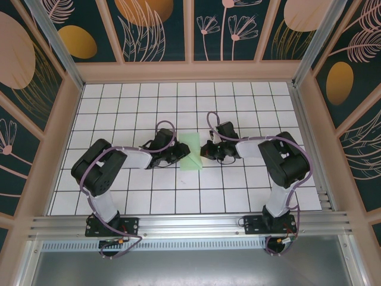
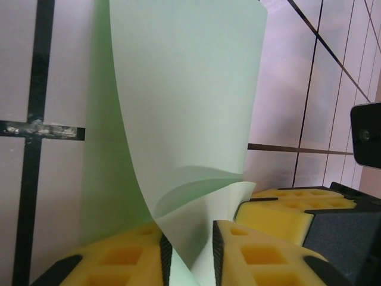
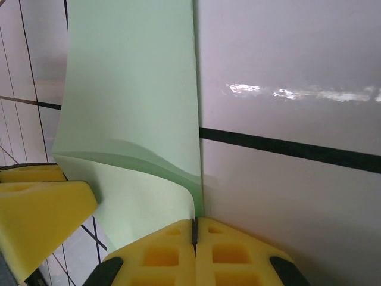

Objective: Fold a paper plane with a square sheet of paper (pick it up from the middle)
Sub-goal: Turn over the paper at the center of the table.

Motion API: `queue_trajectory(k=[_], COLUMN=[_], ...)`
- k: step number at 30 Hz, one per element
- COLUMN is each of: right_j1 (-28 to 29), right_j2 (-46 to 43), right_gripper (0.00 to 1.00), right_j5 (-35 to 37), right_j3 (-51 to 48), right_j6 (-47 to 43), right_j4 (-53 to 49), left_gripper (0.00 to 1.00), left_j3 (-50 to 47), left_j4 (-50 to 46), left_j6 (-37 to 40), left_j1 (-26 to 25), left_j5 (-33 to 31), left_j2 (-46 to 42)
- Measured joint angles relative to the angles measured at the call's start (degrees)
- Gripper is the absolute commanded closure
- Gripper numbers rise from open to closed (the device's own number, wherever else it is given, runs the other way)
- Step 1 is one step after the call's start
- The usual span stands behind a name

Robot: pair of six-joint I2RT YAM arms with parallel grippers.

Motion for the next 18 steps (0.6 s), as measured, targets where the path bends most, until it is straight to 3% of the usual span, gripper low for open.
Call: queue_trajectory(k=[7,11,18], right_j1=[-0.2,-1.4,-3.1], right_j2=[-0.1,-3.1,-18.8], right_gripper=[0.88,0.71,0.44], right_j5=[0.0,1.1,8.5], right_j3=[0.0,-0.9,-2.3], right_j6=[0.0,0.3,-0.2], right_j4=[-0.1,-1.7,-5.8], left_gripper=[0.94,1.0,1.0], left_j3=[0.1,0.1,0.9], left_j4=[1.6,1.8,-3.8], left_j6=[0.5,1.9,7.3], left_j1=[0.0,0.0,0.0], left_j5=[0.5,0.2,-2.8], left_j2=[0.1,0.1,-3.6])
